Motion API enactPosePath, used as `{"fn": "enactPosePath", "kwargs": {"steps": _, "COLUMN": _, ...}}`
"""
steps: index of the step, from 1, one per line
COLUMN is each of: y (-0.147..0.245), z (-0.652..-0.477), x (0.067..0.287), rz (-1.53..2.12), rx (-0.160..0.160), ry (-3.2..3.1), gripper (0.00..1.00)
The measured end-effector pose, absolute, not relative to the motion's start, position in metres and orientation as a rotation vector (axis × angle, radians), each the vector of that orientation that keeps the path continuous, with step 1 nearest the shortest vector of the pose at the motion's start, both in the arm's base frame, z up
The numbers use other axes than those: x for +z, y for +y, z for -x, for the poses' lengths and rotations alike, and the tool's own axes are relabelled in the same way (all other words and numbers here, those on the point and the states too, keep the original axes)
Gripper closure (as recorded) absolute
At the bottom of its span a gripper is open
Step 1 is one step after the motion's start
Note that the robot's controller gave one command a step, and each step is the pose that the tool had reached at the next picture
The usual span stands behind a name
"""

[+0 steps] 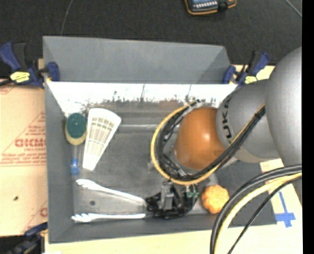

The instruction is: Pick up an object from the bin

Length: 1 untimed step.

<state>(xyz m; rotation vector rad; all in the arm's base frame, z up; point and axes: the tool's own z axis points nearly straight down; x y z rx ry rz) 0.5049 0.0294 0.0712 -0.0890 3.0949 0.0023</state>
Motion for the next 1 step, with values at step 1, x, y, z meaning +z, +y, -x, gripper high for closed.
{"fn": "enactPosePath", "kwargs": {"steps": 1, "y": 0.0291, "z": -0.5045, "x": 0.0711, "rz": 0.088, "rx": 0.002, "ry": 3.096, "gripper": 0.00}}
